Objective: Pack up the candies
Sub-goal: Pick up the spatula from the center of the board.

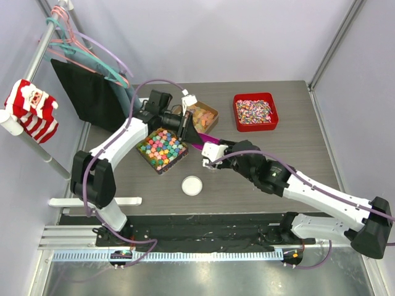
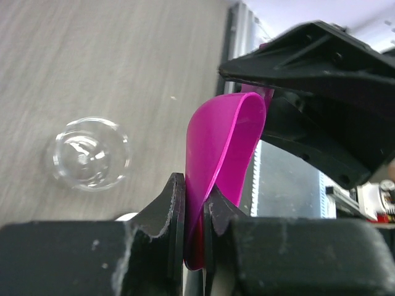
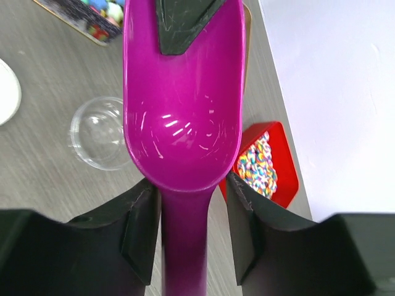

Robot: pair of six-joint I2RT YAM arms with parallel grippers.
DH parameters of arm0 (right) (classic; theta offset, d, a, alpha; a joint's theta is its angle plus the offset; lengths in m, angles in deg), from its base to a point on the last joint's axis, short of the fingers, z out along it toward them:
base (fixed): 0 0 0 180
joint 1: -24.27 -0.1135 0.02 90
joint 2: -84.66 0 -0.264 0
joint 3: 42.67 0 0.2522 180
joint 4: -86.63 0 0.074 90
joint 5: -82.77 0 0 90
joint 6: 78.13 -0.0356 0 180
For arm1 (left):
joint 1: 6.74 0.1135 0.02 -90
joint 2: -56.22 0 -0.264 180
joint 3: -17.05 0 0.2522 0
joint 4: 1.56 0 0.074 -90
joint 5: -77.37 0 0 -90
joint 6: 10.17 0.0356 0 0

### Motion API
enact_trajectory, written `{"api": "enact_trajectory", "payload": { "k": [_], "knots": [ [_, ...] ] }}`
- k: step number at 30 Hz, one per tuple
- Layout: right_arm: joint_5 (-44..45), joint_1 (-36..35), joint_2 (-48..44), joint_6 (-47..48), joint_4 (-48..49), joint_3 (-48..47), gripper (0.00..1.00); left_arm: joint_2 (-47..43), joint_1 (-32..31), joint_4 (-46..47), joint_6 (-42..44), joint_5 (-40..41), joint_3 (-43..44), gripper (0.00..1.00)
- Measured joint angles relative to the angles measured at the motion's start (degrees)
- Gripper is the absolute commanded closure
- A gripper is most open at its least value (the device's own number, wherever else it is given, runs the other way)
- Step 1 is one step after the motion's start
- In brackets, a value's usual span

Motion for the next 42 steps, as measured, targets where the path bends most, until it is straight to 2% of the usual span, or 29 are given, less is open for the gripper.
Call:
{"api": "enact_trajectory", "payload": {
  "k": [5,18,37,40,42],
  "knots": [
    [-4.4,0.7,-2.4,-0.9,-3.2,-1.6,0.46,-2.1,0.0,-2.2,2.6,-4.0,-0.1,1.0],
    [-15.0,2.6,-4.8,-4.8,-10.8,-6.1,0.52,-4.1,0.0,-4.7,6.9,-5.5,-0.1,1.0],
    [-14.0,2.7,-3.5,-8.7,-9.6,-6.3,0.55,-3.8,-0.4,-3.6,6.1,-4.1,-0.7,1.0],
    [-13.1,2.7,-2.9,-9.0,-9.1,-6.1,0.59,-3.5,-0.3,-2.6,5.5,-3.5,-0.9,1.0],
    [-12.7,2.7,-2.6,-9.3,-8.9,-5.9,0.69,-3.3,-0.3,-2.2,5.0,-3.3,-1.0,1.0]
  ]
}}
